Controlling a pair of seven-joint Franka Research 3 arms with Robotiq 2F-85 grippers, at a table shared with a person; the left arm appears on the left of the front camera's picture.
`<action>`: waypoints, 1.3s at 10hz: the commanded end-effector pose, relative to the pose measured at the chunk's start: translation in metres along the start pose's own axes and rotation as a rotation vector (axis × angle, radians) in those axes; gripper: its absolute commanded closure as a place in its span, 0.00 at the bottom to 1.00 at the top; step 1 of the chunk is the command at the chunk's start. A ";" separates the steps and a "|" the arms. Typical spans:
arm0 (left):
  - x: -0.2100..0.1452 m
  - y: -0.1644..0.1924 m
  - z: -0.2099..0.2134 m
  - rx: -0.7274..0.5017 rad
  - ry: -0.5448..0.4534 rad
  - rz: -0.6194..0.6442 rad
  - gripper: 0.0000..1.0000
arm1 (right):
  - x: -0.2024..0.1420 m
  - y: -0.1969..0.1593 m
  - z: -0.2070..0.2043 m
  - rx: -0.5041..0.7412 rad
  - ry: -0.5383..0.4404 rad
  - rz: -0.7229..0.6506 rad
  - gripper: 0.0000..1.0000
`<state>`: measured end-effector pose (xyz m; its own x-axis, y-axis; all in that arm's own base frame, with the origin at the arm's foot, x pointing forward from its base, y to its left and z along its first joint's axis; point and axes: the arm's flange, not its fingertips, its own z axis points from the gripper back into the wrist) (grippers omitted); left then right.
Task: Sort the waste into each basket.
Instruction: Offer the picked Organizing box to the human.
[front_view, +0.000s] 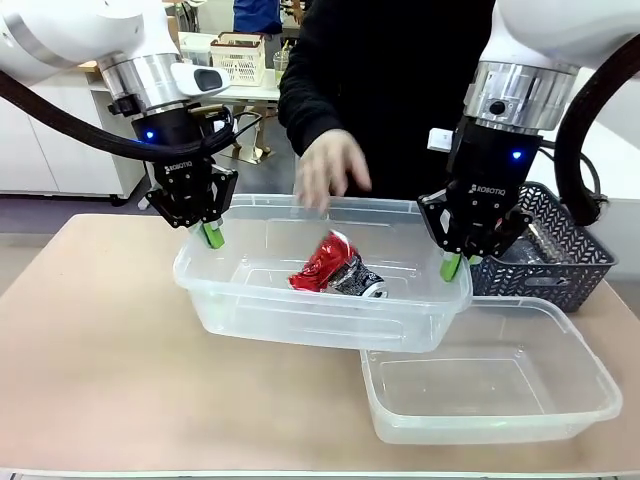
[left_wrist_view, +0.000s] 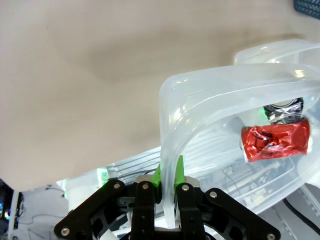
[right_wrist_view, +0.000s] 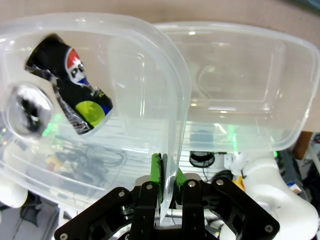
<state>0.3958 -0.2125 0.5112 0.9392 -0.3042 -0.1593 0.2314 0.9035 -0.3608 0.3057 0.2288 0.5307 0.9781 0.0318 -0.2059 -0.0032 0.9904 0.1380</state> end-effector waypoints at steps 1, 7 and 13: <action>-0.003 0.000 0.003 -0.006 -0.009 -0.003 0.95 | -0.001 0.002 0.003 0.013 0.005 0.012 0.94; -0.003 0.000 0.003 -0.006 -0.009 -0.003 0.95 | -0.001 0.002 0.003 0.013 0.005 0.012 0.94; -0.003 0.000 0.003 -0.006 -0.009 -0.003 0.95 | -0.001 0.002 0.003 0.013 0.005 0.012 0.94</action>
<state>0.3957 -0.2125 0.5109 0.9391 -0.3042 -0.1600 0.2313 0.9036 -0.3607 0.3058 0.2289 0.5306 0.9780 0.0318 -0.2064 -0.0032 0.9905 0.1378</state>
